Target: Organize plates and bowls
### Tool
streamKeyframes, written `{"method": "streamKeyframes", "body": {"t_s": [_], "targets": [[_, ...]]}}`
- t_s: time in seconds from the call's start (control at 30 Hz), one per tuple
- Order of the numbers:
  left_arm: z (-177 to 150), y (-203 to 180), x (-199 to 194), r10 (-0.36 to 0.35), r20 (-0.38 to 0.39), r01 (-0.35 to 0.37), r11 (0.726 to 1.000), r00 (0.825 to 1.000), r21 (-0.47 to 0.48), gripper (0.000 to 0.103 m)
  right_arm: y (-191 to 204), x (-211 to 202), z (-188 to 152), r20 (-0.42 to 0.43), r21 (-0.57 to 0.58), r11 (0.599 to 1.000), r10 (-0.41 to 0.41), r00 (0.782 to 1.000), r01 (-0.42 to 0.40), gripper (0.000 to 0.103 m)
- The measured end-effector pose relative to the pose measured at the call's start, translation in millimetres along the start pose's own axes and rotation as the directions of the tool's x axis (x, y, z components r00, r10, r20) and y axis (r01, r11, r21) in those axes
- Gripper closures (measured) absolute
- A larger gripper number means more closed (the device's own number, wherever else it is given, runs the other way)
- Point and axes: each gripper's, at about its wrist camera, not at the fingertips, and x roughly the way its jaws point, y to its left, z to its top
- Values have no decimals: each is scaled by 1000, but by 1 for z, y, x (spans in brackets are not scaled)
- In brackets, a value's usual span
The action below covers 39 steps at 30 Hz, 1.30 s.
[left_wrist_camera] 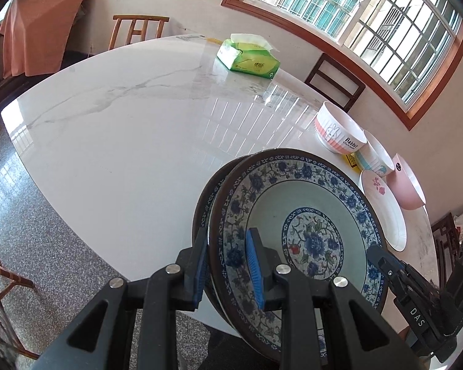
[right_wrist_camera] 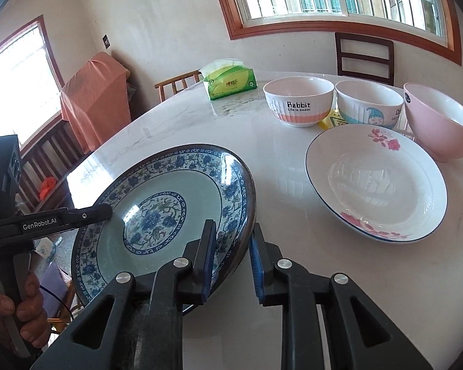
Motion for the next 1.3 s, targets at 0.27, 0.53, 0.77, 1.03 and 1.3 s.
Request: {"method": "streamKeyframes", "body": {"t_s": [0.27,0.53,0.77,1.03,1.3], "targets": [[2,2,0,-4,2,4,1000,1000,-2,79,4,7,0,13,-27,999,-23,1000,24,81],[7,7,-1,-9,10,9,1000,1000,-17,79,10,16,4,-1,-49,998,-48,999,47,79],[7,9,-2,-2,18,2,1000,1000,-17,79,22,21,2,-15,-112,988,-105,994,103,69],[7,17,-6,38,52,-36,999,998,-41,77,30,21,2,-2,-157,981,-117,993,115,59],[3,8,-9,32,59,-33,999,998,4,75,2,6,3,59,-8,997,-80,995,80,49]]}}
